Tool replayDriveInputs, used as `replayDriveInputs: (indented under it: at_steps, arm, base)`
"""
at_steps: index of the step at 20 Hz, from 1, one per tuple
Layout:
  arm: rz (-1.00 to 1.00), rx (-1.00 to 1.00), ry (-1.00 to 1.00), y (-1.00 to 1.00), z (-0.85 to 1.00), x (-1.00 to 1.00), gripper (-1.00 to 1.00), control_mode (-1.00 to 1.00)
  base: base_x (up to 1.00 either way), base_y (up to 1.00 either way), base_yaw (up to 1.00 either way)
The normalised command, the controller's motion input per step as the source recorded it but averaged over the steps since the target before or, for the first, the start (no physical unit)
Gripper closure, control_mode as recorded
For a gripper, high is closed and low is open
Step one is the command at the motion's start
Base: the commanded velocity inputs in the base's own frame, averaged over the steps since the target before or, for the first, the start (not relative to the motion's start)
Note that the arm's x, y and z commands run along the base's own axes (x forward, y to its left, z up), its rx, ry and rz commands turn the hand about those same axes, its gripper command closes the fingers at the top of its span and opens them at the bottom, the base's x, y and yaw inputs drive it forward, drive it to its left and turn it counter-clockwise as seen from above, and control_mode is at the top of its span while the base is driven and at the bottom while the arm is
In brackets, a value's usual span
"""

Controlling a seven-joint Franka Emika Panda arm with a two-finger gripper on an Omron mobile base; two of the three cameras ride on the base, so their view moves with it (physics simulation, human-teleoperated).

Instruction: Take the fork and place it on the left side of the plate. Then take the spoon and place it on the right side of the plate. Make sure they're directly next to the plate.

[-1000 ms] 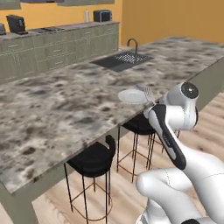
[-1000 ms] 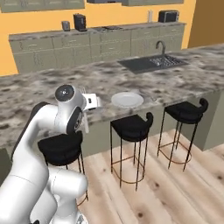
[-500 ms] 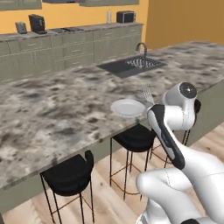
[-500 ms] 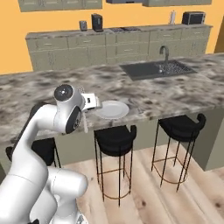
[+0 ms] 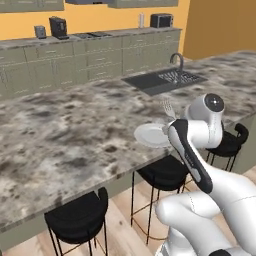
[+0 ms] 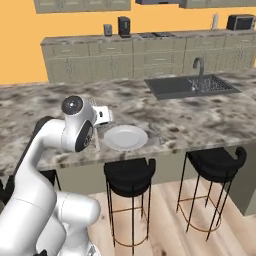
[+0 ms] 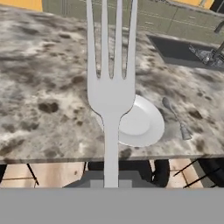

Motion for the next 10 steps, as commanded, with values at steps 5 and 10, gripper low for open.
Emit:
replayDriveInputs:
  at_steps: [5,10]
  arm:
    - [0.00,0.00,0.00,0.00,0.00,0.00,1.00,1.00]
    - [0.00,0.00,0.00,0.00,0.00,0.00,1.00,1.00]
  base:
    - [0.28,0.12,0.23]
    - [0.18,0.38,0.05]
